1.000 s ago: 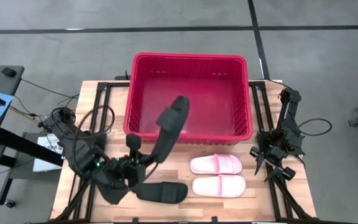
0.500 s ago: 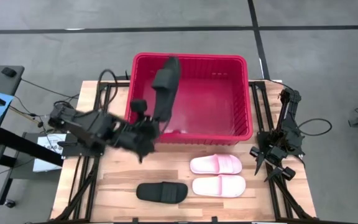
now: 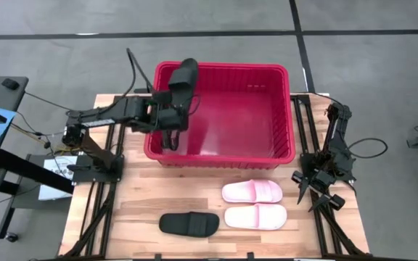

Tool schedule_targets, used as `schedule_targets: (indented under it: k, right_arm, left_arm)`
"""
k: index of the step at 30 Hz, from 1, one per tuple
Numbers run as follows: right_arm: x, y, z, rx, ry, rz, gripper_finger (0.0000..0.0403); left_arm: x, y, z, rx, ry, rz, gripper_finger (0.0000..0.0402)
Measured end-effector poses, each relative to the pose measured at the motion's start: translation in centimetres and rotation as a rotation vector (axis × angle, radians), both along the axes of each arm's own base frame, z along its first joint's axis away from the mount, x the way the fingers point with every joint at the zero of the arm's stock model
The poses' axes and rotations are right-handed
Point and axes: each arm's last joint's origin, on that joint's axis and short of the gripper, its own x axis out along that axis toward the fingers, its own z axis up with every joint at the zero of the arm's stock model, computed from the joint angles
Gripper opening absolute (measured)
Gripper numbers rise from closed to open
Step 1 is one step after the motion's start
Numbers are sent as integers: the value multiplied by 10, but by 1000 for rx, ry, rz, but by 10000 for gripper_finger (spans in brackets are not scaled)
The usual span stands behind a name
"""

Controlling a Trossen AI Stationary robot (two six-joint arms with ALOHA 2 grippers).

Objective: Pick and place slides into bin
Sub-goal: Put the black slipper into the red bin

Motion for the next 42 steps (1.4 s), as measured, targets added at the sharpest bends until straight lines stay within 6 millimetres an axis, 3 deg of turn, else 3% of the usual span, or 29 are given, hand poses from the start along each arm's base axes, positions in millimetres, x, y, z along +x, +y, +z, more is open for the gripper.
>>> schedule_targets:
  k: [7, 14, 22, 27, 37, 42]
  right_arm:
    - [0, 0, 0, 0, 0, 0, 182]
    - [0, 0, 0, 0, 0, 0, 182]
    - [0, 0, 0, 0, 0, 0, 182]
    - [0, 0, 0, 0, 0, 0, 182]
    - [0, 0, 0, 0, 0, 0, 182]
    - [0, 0, 0, -1, 0, 0, 182]
  left_arm:
    - [3, 25, -19, -102, 55, -2, 0]
    - [7, 36, -67, -140, 171, 57, 0]
    - [11, 51, -113, -265, 178, 83, 0]
    - [11, 60, -126, -262, 164, 86, 0]
    - [11, 78, -130, -262, 146, 58, 0]
    - [22, 82, -151, -282, 226, 57, 0]
